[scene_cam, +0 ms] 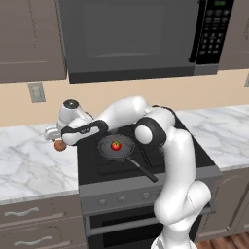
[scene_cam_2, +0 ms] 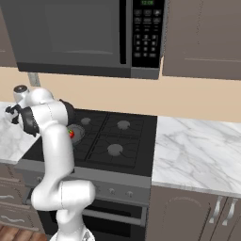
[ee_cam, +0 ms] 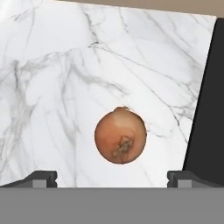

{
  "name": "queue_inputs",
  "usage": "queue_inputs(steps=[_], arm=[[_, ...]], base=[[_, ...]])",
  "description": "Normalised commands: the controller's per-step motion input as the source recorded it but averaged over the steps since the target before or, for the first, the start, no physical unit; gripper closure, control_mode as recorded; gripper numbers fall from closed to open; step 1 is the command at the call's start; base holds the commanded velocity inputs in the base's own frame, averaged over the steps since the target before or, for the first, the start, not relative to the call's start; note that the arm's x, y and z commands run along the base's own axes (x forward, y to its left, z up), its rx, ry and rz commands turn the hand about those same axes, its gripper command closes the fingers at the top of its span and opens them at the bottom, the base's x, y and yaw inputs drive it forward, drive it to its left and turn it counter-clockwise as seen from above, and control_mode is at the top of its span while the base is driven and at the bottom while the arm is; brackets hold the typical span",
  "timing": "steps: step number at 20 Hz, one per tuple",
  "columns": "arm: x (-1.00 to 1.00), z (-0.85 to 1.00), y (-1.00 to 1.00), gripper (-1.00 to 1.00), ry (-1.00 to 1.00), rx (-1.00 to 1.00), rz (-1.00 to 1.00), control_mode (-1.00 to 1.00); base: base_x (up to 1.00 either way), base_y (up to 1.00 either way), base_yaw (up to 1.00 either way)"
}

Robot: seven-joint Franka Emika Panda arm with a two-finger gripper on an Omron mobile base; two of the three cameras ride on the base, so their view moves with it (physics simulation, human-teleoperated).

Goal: Place the pan on the front left burner on the stove. Then place the tomato and the onion in the pan and turn on the front left burner.

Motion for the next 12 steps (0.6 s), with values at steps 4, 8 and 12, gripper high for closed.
queue_inputs(steps=[4,8,12], arm=[[0.0,-0.22,0.0,-1.0,0.0,0.0,0.0,-1.0],[0.0,-0.22,0.0,-1.0,0.0,0.0,0.0,-1.0],[0.01,-0.2,0.0,-1.0,0.0,0.0,0.0,-1.0]], base=[[0.0,0.0,0.0],[0.0,0.0,0.0],[0.0,0.0,0.0]])
